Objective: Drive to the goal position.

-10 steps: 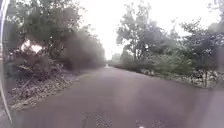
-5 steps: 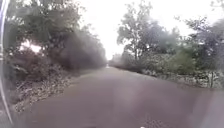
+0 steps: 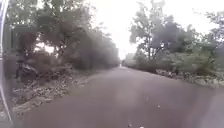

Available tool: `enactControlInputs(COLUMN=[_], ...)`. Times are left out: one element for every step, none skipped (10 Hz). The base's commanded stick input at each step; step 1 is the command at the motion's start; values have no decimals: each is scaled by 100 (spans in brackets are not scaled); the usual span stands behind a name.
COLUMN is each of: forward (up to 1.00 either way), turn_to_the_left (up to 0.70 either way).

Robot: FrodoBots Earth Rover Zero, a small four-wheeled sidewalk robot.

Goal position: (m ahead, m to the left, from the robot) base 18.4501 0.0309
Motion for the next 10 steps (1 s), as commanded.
enactControlInputs(forward=[70, 70, 70, 70, 70, 70, 70, 70, 70, 70], turn_to_the_left=[3, 4, 4, 3, 3, 3, 2, 1, 1, 1])
